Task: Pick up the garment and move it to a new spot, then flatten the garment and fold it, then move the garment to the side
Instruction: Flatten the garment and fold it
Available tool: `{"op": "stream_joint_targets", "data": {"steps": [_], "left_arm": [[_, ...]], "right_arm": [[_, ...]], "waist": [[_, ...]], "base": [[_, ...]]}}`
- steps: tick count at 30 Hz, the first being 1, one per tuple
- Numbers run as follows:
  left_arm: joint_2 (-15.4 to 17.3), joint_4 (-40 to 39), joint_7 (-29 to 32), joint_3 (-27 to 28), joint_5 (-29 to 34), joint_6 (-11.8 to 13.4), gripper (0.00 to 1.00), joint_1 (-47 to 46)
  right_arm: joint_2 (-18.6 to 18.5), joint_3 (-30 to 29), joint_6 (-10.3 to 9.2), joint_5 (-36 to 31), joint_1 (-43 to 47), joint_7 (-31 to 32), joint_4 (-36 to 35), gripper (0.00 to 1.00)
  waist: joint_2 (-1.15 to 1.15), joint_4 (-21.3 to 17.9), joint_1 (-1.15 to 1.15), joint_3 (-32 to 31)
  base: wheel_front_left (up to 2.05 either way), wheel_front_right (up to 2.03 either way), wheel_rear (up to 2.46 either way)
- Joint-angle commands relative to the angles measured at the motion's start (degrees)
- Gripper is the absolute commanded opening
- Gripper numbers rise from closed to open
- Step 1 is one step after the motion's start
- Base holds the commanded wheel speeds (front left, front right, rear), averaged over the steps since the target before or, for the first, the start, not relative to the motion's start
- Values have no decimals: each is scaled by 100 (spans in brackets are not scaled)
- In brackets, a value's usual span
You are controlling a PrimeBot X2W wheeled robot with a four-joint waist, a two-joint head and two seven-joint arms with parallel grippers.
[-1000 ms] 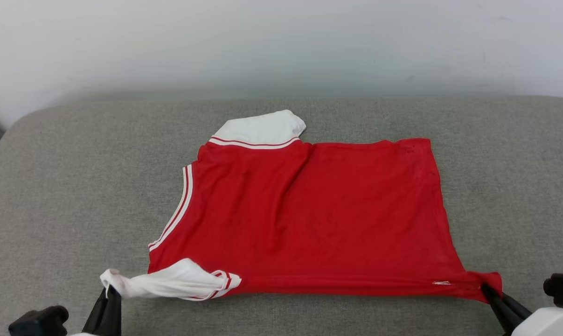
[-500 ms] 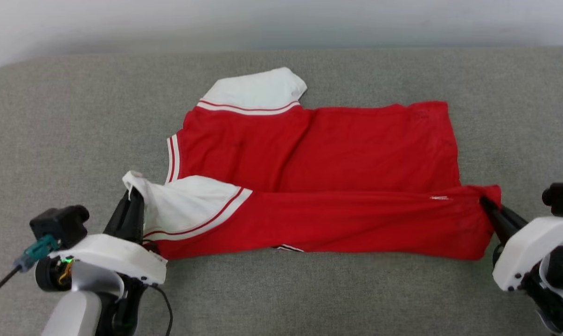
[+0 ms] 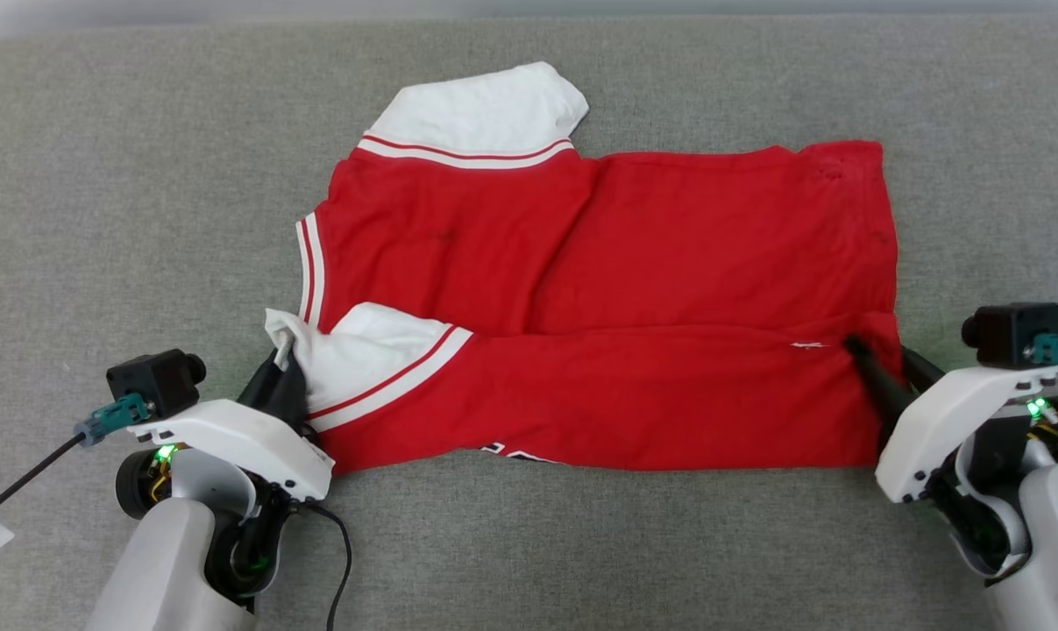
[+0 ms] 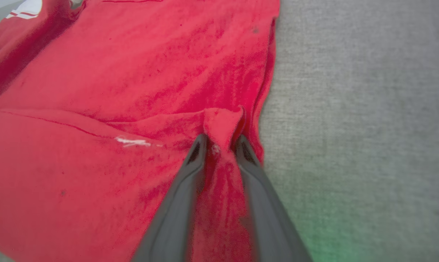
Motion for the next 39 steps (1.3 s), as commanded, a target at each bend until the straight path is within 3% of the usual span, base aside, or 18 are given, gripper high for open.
{"op": "stream_joint_targets", "data": {"steps": [1,7,14,20,28,32,38,39], "left_arm": [[-23,98,-3,6,-10,-32,100,-4],[129,264,-86,161,-141,-74,100,122],[548,-111,428,269,-274,-23,100,272],[1199,-789,1739,196,-509,-31,100,434],[1979,-1447,3796,86,-1171,113,100,743],[2051,-1484,4465,61,-1451,437,100,820],[1906,-1003,4946,-228,-1529,593,100,717],[1845,-921,5001,-279,-1558,606,67,710]], "right_arm": [[-5,68,-12,34,71,15,190,100],[-87,118,-10,155,248,-792,122,100],[-92,-86,-9,-113,656,-1669,-352,100],[179,-437,-9,-460,1096,-1964,-1112,100],[557,-646,-9,-815,1522,-1607,-2030,100],[709,-618,-9,-855,1460,-1489,-2289,100],[700,-602,-9,-721,1373,-1413,-2324,100],[676,-631,-9,-678,1370,-1357,-2299,100]], "waist": [[0,-9,-1,-55],[0,-49,-1,-396],[0,-134,-1,-849],[0,-255,-1,-1094],[0,-555,-1,-1005],[0,-790,-1,-688],[0,-855,-1,-435],[0,-856,-1,-423]], "base": [[0,0,0],[0,0,0],[0,0,0],[0,0,0],[0,0,0],[0,0,0],[0,0,0],[0,0,0]]}}
